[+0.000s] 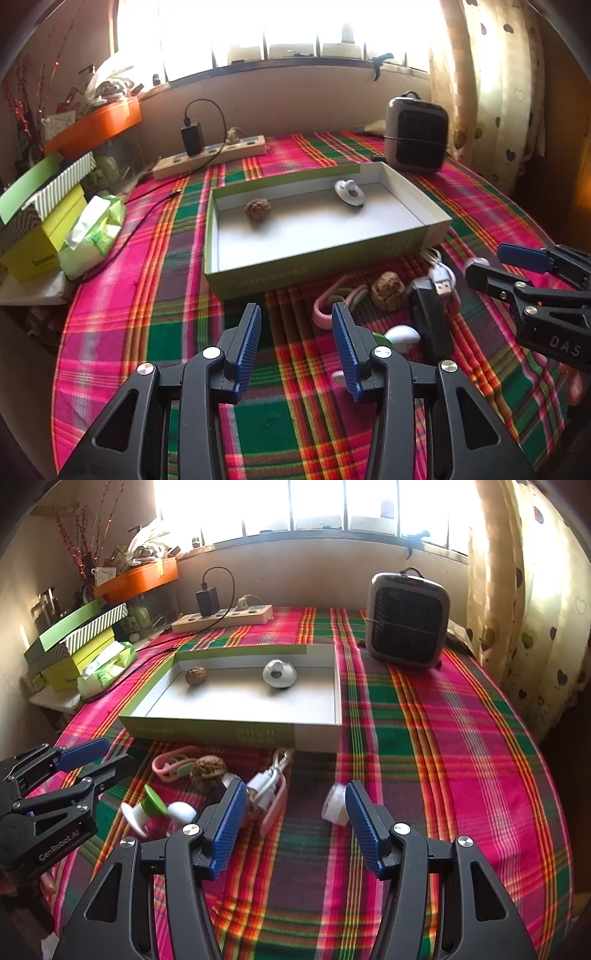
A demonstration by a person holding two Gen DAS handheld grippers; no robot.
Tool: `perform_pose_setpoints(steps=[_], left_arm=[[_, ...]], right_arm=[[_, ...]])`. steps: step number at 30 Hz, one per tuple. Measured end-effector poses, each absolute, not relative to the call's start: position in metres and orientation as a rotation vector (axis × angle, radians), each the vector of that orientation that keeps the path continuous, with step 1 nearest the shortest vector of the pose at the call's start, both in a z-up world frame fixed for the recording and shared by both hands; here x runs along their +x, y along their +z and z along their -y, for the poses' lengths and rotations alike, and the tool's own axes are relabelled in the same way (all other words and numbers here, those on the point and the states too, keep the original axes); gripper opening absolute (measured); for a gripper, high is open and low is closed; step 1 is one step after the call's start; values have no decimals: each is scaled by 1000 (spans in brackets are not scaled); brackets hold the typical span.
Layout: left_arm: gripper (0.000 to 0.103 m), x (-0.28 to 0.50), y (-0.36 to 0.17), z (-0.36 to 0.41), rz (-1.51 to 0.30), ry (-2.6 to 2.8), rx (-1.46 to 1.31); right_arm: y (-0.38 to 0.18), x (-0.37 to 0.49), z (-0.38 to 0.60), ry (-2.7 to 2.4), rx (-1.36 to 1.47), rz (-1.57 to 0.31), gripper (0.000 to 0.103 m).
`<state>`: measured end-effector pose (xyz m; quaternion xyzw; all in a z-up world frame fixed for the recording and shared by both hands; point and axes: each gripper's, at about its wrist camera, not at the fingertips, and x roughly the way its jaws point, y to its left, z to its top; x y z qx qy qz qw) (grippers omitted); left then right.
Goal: Organize objects
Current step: 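Withdraw both tools from the box toward the remaining items, then grasp the white cylindrical cap with the right gripper while the left grasps the green suction stand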
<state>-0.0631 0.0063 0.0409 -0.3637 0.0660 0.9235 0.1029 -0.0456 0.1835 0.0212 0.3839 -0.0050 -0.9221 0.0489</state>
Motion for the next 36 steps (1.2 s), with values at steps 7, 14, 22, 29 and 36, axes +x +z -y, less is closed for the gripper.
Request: perform_pose_setpoints(steps=[7, 14, 22, 29, 36], left_arm=[[40, -57, 37, 4, -98, 2665, -1097], [45, -50, 30, 5, -44, 2597, -1109], [45, -46, 28, 4, 17, 2547, -1111], [46, -45, 24, -7, 2, 2502, -1123], [46, -54, 15, -14, -29, 2509, -1171]], right_arm=[[15, -38, -195, -2822, 1186, 47, 57], [9, -32, -207, -2834, 1203, 78, 57], [2, -26, -216, -2835, 1232, 101, 57], [-2, -23, -220, -2828, 1247, 118, 57], [-4, -23, -220, -2819, 1257, 116, 57]])
